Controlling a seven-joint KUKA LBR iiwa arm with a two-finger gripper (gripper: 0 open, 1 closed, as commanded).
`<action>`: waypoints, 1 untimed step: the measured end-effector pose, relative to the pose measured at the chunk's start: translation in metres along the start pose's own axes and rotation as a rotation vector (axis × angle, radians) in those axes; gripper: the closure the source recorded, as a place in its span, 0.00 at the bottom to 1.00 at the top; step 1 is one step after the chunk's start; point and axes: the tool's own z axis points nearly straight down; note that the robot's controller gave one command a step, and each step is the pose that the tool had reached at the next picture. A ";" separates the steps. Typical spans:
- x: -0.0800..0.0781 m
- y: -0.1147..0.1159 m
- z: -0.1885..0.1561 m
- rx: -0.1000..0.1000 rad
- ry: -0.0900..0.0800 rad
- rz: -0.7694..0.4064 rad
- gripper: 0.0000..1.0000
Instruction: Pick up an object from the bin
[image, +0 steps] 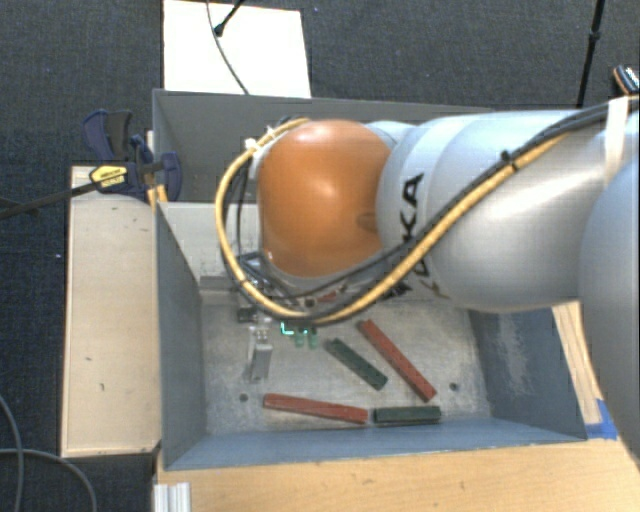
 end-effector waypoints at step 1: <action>0.023 -0.056 0.153 0.002 0.001 -0.166 0.00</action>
Offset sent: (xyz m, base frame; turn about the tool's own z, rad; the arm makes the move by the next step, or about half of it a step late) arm -0.0225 -0.0540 -0.1492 -0.1690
